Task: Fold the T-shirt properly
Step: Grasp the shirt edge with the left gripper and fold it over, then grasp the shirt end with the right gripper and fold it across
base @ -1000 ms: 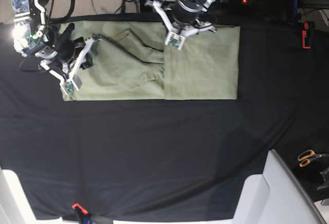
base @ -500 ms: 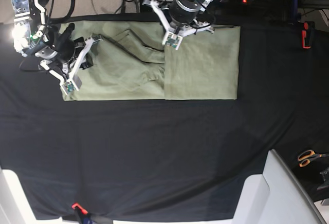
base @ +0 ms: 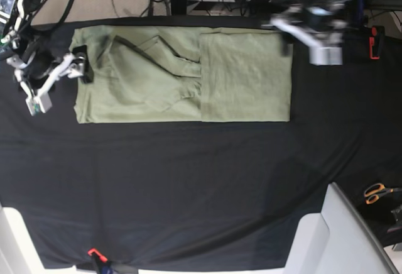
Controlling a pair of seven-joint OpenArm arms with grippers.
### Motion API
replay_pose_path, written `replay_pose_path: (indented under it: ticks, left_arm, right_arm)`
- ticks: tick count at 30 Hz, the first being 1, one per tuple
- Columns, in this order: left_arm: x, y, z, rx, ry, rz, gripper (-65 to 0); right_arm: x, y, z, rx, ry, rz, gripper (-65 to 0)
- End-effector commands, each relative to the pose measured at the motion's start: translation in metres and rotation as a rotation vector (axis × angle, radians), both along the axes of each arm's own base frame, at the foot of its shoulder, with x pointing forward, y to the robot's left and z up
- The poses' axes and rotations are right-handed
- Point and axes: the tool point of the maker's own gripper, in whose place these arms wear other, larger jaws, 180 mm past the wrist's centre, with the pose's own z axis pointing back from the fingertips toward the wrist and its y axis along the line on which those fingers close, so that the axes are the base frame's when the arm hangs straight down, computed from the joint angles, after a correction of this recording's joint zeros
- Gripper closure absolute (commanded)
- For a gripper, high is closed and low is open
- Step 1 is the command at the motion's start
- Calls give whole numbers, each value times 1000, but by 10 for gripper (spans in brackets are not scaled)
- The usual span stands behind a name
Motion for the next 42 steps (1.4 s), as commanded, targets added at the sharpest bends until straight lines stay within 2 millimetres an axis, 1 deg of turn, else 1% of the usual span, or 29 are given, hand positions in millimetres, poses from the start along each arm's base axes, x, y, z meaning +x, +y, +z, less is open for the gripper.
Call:
replay_pose_path:
  ticks: [1,2,5,7,8,10,13,15,21,24,25,28,31,35,36,38,39,42]
  left_arm:
    - [-5,12,6,-7,-24,16,-354]
    - [-6,24,11,-8,-47,31,-354]
    - [-11,46,21,-8,-83,42,-362]
    - [-15,51,22,-13,-87,30,-362]
    - [-16,50,22,-28,-95,25,-362]
    - [-23,56,19,-48,-99,44,-362]
    - [-24,59,16,-73,-118,64,-357]
    - [-27,63,12,-84,-119,69,-357]
    - [-30,69,7,-81,-105,84,-357]
    - [-30,69,7,-81,-106,84,-354]
    - [-30,69,7,-81,-106,84,-354]
    - [-29,68,7,-84,-107,80,-354]
    - [-29,67,6,-85,-105,80,-354]
    - [-29,67,6,-85,-105,80,-354]
    - [-29,67,6,-85,-105,80,-354]
    - [-29,67,6,-85,-105,80,-354]
    - [-30,67,6,-86,-104,81,-354]
    - [-31,68,3,-89,-97,86,-354]
  right_arm:
    - [10,-3,2,32,-29,-22,-650]
    - [10,-8,-9,56,-1,-53,-650]
    - [4,-11,-36,122,76,-118,-650]
    - [2,-12,-43,135,101,-126,-648]
    - [0,-12,-46,140,110,-128,-644]
    - [-4,-2,-51,162,131,-126,-641]
    - [-14,13,-56,180,196,-104,-641]
    - [-17,18,-56,180,216,-93,-641]
    - [-27,46,-52,165,266,26,-639]
    - [-27,66,-47,230,266,68,-639]
    - [-27,69,-46,244,267,72,-639]
    - [-23,71,-44,248,263,79,-639]
    - [-15,74,-41,251,249,91,-639]
    - [-8,77,-47,279,265,80,-639]
    - [-9,76,-50,285,277,77,-639]
    - [-8,70,-54,282,292,71,-636]
    - [-10,71,-56,290,302,69,-620]
    - [-14,74,-62,304,328,66,-516]
